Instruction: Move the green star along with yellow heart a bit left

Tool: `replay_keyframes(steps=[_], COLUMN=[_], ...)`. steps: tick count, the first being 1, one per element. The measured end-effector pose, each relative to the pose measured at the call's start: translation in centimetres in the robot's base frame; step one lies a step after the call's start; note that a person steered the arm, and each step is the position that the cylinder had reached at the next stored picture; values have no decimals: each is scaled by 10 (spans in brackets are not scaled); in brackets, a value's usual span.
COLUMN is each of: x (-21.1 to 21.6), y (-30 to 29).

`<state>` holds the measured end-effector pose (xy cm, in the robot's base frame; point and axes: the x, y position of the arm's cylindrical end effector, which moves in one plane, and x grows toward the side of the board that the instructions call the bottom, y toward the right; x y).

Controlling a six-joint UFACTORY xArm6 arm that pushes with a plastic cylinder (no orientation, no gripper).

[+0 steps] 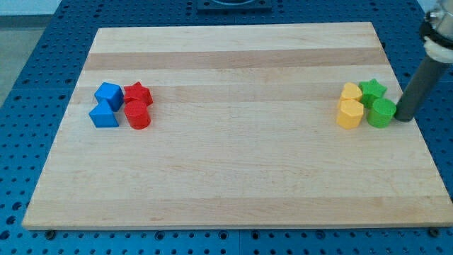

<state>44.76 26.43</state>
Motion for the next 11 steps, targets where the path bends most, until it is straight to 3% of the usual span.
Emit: replay_keyframes(steps=[3, 4, 8, 9, 11], x=[8, 11, -13, -31, -29], y=[-117, -120, 21, 23, -39])
